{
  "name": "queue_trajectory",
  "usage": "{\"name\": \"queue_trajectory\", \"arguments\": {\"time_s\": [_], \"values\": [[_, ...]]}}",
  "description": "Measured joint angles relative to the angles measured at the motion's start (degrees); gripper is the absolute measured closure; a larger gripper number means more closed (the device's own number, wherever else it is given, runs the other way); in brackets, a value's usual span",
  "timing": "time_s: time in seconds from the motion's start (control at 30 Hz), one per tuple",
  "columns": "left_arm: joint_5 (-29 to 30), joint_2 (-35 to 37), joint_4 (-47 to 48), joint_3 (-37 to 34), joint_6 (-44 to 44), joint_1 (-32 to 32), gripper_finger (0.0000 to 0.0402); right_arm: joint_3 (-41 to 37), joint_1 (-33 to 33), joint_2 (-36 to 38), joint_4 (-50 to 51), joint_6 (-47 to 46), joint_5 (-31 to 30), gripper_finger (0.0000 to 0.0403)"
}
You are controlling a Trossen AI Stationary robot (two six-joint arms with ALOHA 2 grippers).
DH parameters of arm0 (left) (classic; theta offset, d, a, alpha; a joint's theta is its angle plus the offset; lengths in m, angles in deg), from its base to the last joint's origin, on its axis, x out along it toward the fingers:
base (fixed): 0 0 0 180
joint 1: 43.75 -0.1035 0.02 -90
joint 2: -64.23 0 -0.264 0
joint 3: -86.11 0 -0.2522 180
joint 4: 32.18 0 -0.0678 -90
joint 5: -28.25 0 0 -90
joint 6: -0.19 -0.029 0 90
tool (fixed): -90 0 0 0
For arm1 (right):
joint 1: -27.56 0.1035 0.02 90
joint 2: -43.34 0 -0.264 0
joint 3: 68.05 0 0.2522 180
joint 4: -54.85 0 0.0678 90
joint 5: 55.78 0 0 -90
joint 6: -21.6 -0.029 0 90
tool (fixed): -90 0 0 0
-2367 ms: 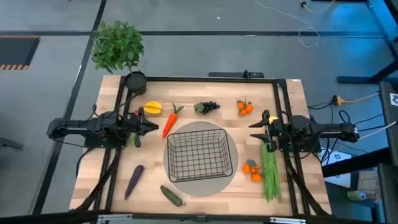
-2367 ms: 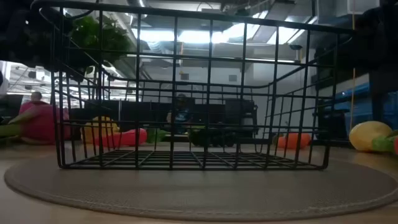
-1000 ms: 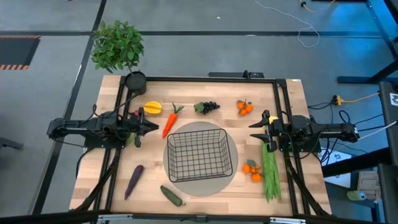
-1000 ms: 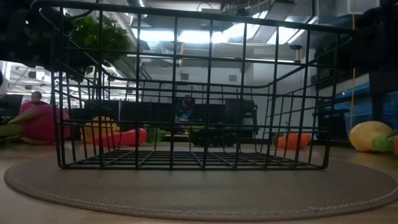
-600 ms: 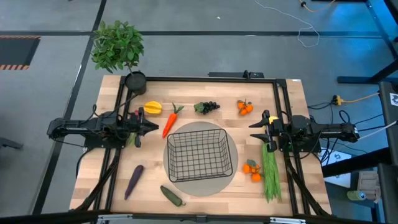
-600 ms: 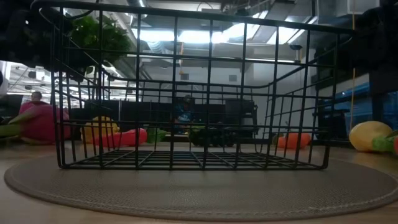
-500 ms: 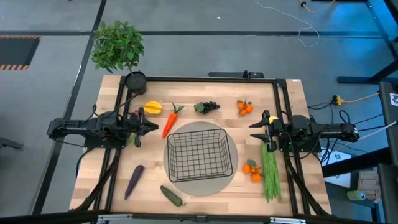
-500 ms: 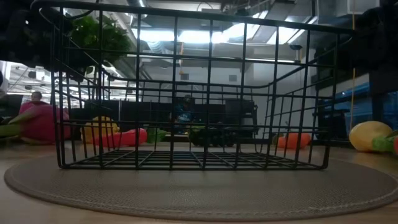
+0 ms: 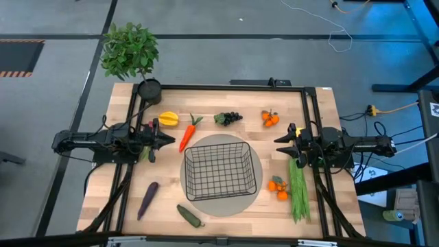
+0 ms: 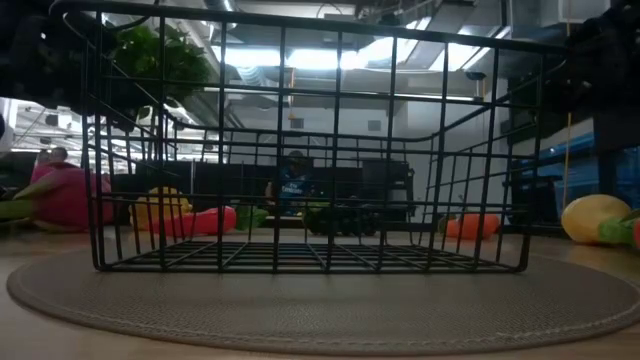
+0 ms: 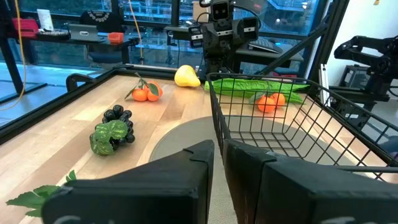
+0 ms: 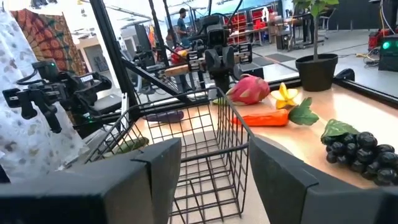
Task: Build produce basket
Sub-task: Put the top tangerine into the black basket
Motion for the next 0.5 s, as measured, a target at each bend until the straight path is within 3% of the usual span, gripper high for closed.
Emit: {"name": "queue_trajectory", "arguments": {"time_s": [0.37, 0.5], "values": [[0.0, 0.0, 0.0, 0.0, -0.01, 0.0, 0.0372, 0.0, 0.0, -0.33, 0.07, 5.99, 0.14, 0.0215], [0.0, 0.0, 0.0, 0.0, 0.01, -0.01, 0.0372, 3.55, 0.0, -0.31, 9.4, 7.71, -0.42, 0.0215]]}}
